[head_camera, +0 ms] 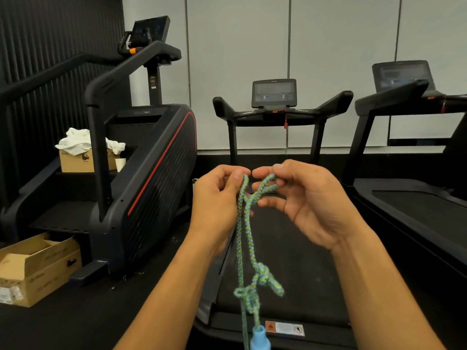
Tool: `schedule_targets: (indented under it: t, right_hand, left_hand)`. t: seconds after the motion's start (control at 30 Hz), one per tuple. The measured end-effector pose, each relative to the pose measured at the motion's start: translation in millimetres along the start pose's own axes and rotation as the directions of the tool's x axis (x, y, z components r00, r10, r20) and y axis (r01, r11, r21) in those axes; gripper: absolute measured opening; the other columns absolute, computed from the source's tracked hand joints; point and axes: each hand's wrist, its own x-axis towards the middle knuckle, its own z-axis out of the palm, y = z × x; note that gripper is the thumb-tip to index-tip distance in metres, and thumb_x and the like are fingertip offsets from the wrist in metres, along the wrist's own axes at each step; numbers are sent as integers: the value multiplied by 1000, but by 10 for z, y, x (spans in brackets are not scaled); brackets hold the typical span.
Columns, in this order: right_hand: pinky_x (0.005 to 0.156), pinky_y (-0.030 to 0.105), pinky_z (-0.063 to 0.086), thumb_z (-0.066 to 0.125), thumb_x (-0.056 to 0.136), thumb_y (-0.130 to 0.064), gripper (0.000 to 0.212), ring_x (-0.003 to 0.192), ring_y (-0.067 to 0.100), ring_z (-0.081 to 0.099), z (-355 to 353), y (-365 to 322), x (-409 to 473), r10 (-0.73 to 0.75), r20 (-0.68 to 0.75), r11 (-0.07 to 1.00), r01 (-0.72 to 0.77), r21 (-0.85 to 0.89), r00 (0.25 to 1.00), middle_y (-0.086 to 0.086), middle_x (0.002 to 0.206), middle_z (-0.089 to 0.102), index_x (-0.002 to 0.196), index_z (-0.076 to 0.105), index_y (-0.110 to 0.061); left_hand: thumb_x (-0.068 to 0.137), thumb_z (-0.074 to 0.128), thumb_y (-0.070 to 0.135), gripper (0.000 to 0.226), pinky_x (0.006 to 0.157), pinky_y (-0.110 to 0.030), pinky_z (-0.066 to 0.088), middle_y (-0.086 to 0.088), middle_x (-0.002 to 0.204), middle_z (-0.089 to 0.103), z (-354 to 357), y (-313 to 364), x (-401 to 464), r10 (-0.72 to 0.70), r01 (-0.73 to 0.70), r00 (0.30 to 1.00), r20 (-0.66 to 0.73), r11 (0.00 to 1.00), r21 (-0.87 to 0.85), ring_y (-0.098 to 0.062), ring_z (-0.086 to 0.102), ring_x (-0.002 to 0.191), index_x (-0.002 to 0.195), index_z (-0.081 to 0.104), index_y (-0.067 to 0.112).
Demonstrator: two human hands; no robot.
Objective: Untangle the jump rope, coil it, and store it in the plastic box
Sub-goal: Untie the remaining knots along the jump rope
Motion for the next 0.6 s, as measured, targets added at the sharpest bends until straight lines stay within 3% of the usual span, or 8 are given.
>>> schedule_targets:
  t: [0.13,0.33,0.6]
  right_hand:
    - [63,32,57,62,81,-12,23,78,24,64,-64,35,38,4,-27,999,-3,32,1000,17,93,69,58,60,-8]
    - [66,37,56,53,92,-13,35,77,27,64,-123,20,60,52,-154,992,-33,124,987,13,83,70,57,52,-12]
    - [63,43,59,43,103,-25,40,69,24,69,-127,57,91,75,-217,985,-38,170,973,12,80,71,65,53,-13]
  left_hand:
    - [102,52,13,19,43,-25,49,-11,76,60,10,24,-8,8,-8,1000,-7,999,-40,-12,58,54,94,68,7]
    - [101,53,13,19,40,-22,40,-13,79,52,-9,-1,27,74,-75,997,-34,997,-32,-12,51,53,90,67,10]
    - [99,57,12,19,44,-21,32,12,58,49,-29,-26,50,110,-110,994,-11,994,-8,-10,39,53,87,71,13]
